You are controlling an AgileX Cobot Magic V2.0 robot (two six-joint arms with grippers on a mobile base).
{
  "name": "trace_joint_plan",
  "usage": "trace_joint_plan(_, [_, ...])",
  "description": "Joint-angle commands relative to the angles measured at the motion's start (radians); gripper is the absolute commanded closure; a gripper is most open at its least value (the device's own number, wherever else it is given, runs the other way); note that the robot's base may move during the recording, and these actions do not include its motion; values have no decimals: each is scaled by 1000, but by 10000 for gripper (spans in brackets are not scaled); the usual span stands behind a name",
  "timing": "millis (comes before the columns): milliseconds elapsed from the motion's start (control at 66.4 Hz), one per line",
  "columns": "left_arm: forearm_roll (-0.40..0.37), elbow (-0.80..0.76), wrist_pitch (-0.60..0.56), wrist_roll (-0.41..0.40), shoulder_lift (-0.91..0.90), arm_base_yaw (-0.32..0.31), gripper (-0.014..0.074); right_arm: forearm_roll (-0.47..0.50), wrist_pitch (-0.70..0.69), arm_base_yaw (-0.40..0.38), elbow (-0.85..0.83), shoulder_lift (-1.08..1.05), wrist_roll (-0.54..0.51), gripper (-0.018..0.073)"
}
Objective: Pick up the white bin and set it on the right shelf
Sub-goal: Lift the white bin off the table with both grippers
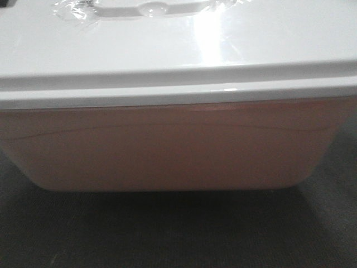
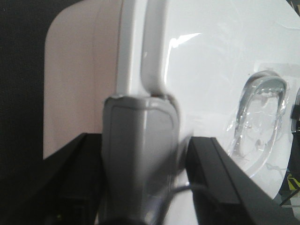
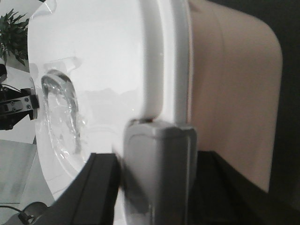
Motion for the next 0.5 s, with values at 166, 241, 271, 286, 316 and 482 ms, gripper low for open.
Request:
trace_joint_plan(166, [-138,-35,104,30,-26,-15,354,144,133,18,-29,-28,-50,199])
trace_joint_plan(241, [-140,-35,108,31,-26,-15,354,136,123,18,-29,-28,-50,199])
trace_joint_plan(271, [-141,-35,110,32,-26,-15,354,127,112,18,-29,-28,-50,199])
trace_joint_plan(286, [-141,-35,110,32,-26,-15,354,125,110,18,-29,-28,-50,199])
trace_joint_plan(316, [-143,-35,113,34,-26,-15,354,117,103,18,-29,-28,-50,199])
trace_joint_plan(482, [-185,-35,119,63,-27,-15,354,117,126,18,-29,-28,-50,199])
